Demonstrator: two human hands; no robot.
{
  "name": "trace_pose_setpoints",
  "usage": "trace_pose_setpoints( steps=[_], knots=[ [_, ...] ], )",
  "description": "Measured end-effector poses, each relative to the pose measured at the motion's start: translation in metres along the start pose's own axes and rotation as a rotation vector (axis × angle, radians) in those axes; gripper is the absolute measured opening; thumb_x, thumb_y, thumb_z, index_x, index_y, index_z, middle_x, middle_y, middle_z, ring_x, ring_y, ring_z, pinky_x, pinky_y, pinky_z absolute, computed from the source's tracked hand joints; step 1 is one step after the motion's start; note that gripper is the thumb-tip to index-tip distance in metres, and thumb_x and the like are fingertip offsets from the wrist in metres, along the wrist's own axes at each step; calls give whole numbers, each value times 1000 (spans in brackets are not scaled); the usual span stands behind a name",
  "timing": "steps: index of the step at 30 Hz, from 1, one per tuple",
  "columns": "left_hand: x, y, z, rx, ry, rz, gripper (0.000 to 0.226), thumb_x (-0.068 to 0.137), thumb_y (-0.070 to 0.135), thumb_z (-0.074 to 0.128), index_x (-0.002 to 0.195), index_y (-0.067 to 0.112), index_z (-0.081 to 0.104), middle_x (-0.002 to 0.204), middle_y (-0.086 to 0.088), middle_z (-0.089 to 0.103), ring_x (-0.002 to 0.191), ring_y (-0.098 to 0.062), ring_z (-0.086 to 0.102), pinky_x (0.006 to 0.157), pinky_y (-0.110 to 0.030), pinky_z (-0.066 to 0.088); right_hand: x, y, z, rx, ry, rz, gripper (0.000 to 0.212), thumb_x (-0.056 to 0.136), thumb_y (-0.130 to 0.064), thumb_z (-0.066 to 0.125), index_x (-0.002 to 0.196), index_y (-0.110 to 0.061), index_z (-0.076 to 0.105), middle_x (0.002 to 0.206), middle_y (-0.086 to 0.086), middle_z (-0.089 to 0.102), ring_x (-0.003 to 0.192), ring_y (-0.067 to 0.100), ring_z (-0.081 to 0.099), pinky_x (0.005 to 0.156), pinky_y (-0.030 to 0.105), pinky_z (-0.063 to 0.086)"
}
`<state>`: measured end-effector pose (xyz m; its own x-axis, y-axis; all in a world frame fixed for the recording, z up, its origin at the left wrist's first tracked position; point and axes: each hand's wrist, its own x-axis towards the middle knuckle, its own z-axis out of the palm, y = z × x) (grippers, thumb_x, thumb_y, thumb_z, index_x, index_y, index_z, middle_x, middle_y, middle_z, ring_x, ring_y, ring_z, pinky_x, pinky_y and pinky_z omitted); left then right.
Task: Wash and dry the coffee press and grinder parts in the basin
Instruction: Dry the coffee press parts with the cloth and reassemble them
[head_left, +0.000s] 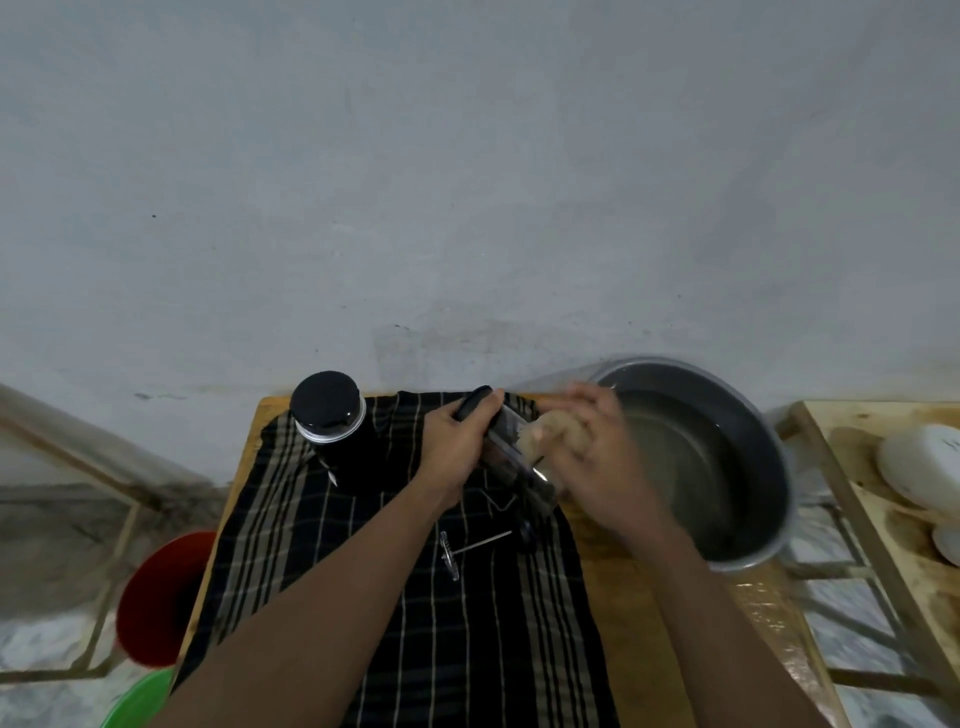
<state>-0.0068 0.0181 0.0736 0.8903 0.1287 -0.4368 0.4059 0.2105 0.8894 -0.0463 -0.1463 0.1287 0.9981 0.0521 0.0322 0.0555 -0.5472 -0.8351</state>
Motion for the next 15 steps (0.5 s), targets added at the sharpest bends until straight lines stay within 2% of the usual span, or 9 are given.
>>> trace_pose_setpoints(
  steps=[1, 2, 3, 5, 7, 9, 11, 13, 15],
  knots=[
    [-1, 0, 3, 50, -38, 55, 20, 89, 29, 77, 81, 11, 76, 73, -7, 74, 65, -19, 71, 59, -28, 55, 0, 6, 8, -131, -34, -57, 22, 99, -22, 62, 119, -18, 68, 126, -7, 55, 117, 9, 55, 87, 5, 38],
    [-1, 1, 4, 89, -81, 94, 17, 89, 28, 77, 82, 12, 78, 75, -7, 75, 68, -19, 72, 64, -30, 56, 1, 11, 13, -186, -54, -60, 21, 101, -23, 59, 118, -14, 69, 120, -4, 61, 113, 13, 58, 86, 13, 42],
    [-2, 3, 3, 124, -126, 115, 15, 89, 28, 77, 85, 13, 79, 79, -8, 77, 74, -21, 74, 69, -33, 59, 4, 14, 15, -196, -52, -12, 22, 103, -23, 55, 116, -11, 68, 114, 0, 67, 106, 18, 62, 83, 22, 46],
    [-2, 3, 0, 168, -201, 126, 13, 89, 26, 77, 89, 13, 80, 87, -12, 78, 82, -25, 75, 78, -39, 61, 13, 17, 14, -164, -51, 131, 25, 105, -19, 50, 111, -1, 68, 106, 12, 70, 98, 26, 64, 79, 30, 46],
    [-8, 3, 0, 171, -212, 84, 19, 89, 24, 76, 89, 6, 79, 90, -17, 77, 78, -25, 74, 78, -39, 60, 19, 19, 9, -83, -52, 228, 25, 104, -14, 51, 104, 4, 68, 104, 18, 70, 98, 31, 65, 77, 31, 45],
    [-12, 4, 0, 132, -191, 37, 26, 91, 25, 75, 90, -1, 75, 89, -22, 75, 73, -27, 72, 70, -37, 61, 21, 16, 5, 58, 16, 288, 19, 103, -16, 55, 103, -6, 71, 104, 10, 72, 100, 25, 67, 77, 26, 48],
    [-13, 6, 1, 100, -168, -3, 29, 93, 26, 72, 92, -3, 73, 88, -27, 73, 73, -36, 70, 66, -40, 60, 20, 13, 5, 300, -4, 338, 15, 103, -20, 56, 109, -17, 70, 105, 2, 74, 101, 19, 70, 78, 20, 53],
    [-14, 7, 1, 73, -196, -22, 35, 93, 30, 72, 101, -4, 72, 96, -31, 72, 85, -49, 69, 78, -55, 57, 20, 10, 12, 523, -117, 415, 21, 104, -18, 54, 121, -19, 66, 113, 3, 74, 104, 15, 72, 82, 21, 58],
    [-15, 6, 5, 48, -240, -81, 43, 91, 36, 73, 111, -2, 69, 105, -30, 71, 97, -51, 68, 87, -64, 52, 24, 11, 18, 565, -130, 464, 24, 105, -18, 51, 126, -21, 62, 117, 2, 71, 100, 8, 71, 79, 18, 58]
  ],
)
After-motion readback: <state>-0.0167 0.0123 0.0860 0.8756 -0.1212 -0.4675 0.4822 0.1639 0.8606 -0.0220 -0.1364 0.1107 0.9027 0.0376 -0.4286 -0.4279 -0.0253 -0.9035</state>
